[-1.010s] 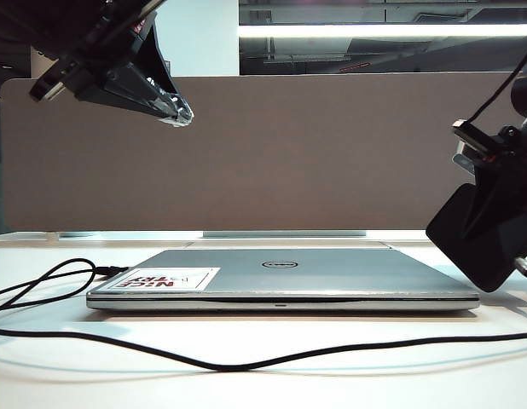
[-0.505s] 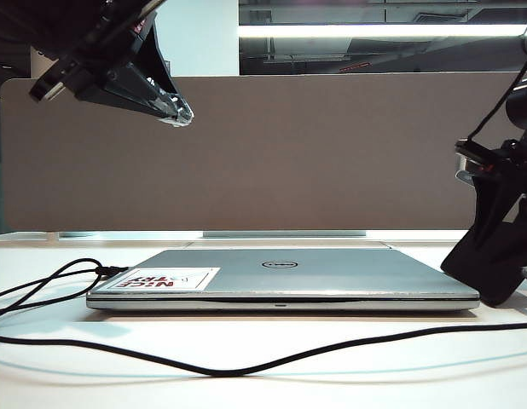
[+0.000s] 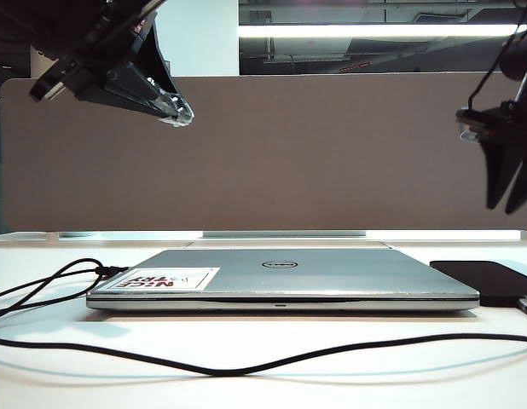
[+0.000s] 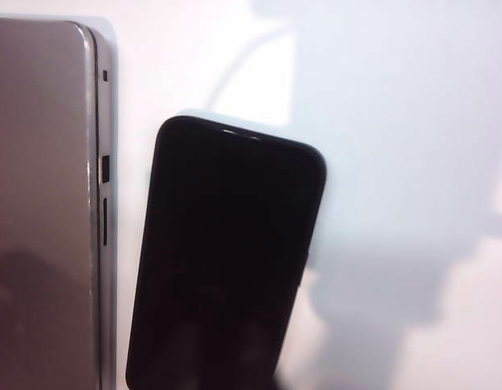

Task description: Pick up the charging cable and the phone, plug the charging cable into the charging port on the phone, and finally place them back on the table.

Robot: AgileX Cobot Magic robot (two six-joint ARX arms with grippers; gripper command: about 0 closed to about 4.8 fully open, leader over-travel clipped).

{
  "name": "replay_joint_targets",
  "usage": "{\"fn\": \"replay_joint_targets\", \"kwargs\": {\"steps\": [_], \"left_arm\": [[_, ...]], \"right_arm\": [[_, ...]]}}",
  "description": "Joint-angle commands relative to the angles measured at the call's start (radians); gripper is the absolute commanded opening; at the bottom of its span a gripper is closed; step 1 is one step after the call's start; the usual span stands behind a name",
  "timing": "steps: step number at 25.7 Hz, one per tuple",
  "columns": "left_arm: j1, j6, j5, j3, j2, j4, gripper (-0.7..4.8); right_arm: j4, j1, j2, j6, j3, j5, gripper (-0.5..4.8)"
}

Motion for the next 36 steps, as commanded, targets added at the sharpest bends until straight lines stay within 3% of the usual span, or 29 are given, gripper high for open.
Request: {"fn": "replay_joint_targets", "kwargs": {"steps": [1, 6, 14, 23, 36], "left_arm": [[-0.002, 0.044, 0.001, 0.008, -0.005, -0.007, -0.06], [-0.001, 0.049, 0.001, 0.058, -0.005, -0.097, -0.06], [-0.002, 0.048, 0.001, 0.089, -0.034, -0.209, -0.06], [-0.002, 0.038, 0.001, 0.006, -0.196, -0.283, -0.06], [-0.002, 0.050, 0.001, -0.215, -0.438, -0.261, -0.06]], "right_arm": [[-0.032, 0.012, -0.062, 0.000, 0.034, 0.014, -0.06], [0.019, 0.042, -0.175, -0.001, 0.034, 0.085, -0.06], [0.188, 0.094, -0.383, 0.000, -0.035, 0.087, -0.06], [0.426, 0.154, -0.721, 0.001, -0.386, 0.087, -0.06], [0.613, 0.153, -1.215, 0.055, -0.828, 0.089, -0.06]]}}
